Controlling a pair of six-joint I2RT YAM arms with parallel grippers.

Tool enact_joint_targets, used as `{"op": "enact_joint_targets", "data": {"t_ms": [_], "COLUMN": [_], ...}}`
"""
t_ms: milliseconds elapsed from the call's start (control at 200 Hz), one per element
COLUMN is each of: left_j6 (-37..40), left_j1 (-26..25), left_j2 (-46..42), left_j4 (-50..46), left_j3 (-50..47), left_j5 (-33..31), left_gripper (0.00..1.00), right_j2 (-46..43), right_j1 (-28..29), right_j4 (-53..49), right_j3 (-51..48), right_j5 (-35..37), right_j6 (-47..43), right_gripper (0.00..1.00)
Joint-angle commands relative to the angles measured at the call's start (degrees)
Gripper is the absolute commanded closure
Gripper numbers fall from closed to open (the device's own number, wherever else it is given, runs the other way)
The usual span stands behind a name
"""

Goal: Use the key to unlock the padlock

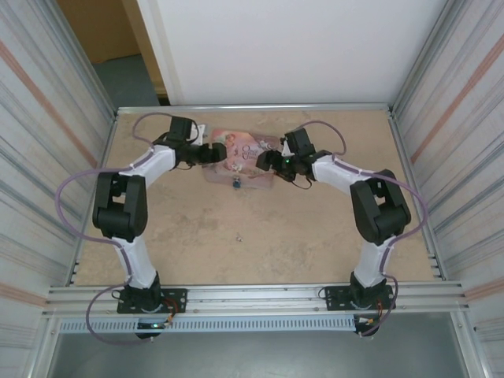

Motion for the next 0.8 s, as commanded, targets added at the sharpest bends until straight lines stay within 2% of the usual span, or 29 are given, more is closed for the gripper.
{"op": "enact_joint_targets", "data": {"t_ms": [0,396,526,792], "left_j6": [-1.4,-6.0,-7.1,-6.3], "left_j1": [-6.5,-13.9,-14.2,-12.9], "left_j2": [-3.4,-5.7,-6.8,-8.4], "left_j4": [-0.3,3.1,4.4,1.3], "left_j3": [-2.0,-6.4,-7.9,-6.4], "left_j5": [6.6,3.9,3.0,-1.2], "left_gripper": [0.13,0.13,0.11,0.05], "right_j2": [-5.3,-16.2,-18.4,-20.7], "right_j1": [2.0,3.0,3.4,2.6], "right_j4": [2.0,-1.5,-2.4,-6.8], "right_j3": [-3.3,-13.6,-15.7,-16.6], "right_j5": [-3.2,0.7,2.5,9.2], "right_j6": [-1.2,-1.6,-1.7,-4.4], "right_gripper": [0.23,0.23,0.22,0.12]}}
